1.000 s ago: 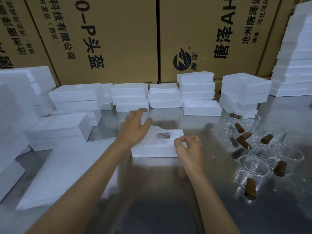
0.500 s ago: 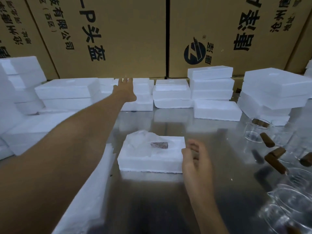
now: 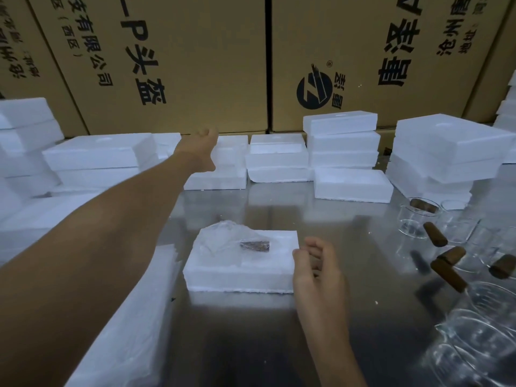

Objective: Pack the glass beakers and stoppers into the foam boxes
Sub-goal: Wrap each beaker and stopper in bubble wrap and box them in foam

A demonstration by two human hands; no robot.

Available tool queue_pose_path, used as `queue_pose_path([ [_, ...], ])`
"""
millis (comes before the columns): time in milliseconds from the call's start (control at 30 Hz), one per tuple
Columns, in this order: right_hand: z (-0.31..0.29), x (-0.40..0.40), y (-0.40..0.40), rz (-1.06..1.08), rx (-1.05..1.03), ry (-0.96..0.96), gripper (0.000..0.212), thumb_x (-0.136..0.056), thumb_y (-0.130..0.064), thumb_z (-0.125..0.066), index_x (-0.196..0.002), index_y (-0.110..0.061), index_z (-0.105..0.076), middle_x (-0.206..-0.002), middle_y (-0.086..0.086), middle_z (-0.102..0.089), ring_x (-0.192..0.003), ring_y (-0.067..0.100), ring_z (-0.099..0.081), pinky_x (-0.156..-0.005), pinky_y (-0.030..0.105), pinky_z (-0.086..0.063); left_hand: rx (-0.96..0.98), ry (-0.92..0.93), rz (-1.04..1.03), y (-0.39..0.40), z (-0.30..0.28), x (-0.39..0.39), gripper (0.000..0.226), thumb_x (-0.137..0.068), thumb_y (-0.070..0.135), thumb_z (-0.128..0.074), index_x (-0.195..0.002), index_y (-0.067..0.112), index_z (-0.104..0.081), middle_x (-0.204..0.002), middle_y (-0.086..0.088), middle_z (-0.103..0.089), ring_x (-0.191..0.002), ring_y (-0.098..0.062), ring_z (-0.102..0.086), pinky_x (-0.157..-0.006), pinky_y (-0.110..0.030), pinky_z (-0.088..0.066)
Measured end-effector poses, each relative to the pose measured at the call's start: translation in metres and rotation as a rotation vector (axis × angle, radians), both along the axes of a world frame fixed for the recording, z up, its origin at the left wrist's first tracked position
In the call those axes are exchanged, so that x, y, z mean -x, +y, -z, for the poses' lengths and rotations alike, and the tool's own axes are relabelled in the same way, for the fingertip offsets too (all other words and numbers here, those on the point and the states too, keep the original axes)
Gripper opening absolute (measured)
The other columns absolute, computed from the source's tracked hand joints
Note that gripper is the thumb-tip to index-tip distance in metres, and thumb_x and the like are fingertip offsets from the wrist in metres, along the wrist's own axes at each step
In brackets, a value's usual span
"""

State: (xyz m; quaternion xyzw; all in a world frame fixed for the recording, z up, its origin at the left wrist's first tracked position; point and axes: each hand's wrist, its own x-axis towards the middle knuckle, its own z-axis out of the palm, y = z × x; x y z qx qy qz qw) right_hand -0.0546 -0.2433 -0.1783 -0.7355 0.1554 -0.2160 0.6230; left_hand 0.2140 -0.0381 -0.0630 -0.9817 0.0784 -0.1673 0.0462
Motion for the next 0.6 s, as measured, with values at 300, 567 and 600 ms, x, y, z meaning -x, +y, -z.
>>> queue_pose_path([
  [300, 0.0, 0.0, 0.0, 0.007, 0.001, 0.028, 0.019, -0.085, -0.033, -0.058, -0.103, -0.038, -0.057, -0.09, -0.036, -0.06, -0.081, -0.008, -0.058, -0.07, 0.028, -0.047, 0.082, -0.272, 0.216, -0.005, -0.036, 0.063, 0.049, -0.08, 0.018, -0.07, -0.119, 0.01, -0.042, -0.105, -0.017, -0.062, -0.082, -0.03, -0.047, -0.066, -0.036, -0.036],
  [567, -0.004, 0.0, -0.002, -0.005, -0.097, 0.015, 0.021, -0.084, -0.035, -0.056, -0.105, -0.033, -0.06, -0.095, -0.016, -0.067, -0.092, 0.003, -0.063, -0.076, 0.028, -0.048, -0.087, -0.343, 0.441, -0.042, -0.02, 0.227, 0.049, -0.077, 0.024, -0.068, -0.123, 0.015, -0.053, -0.103, -0.008, -0.069, -0.085, -0.032, -0.061, -0.071, -0.035, -0.041],
  [600, -0.006, 0.001, -0.003, 0.001, -0.109, 0.009, 0.024, -0.081, -0.037, -0.054, -0.104, -0.03, -0.061, -0.096, -0.013, -0.069, -0.093, 0.008, -0.065, -0.08, 0.031, -0.05, -0.089, -0.314, 0.472, -0.048, -0.012, 0.243, 0.05, -0.078, 0.025, -0.067, -0.125, 0.016, -0.054, -0.11, -0.007, -0.068, -0.092, -0.031, -0.062, -0.076, -0.036, -0.044],
])
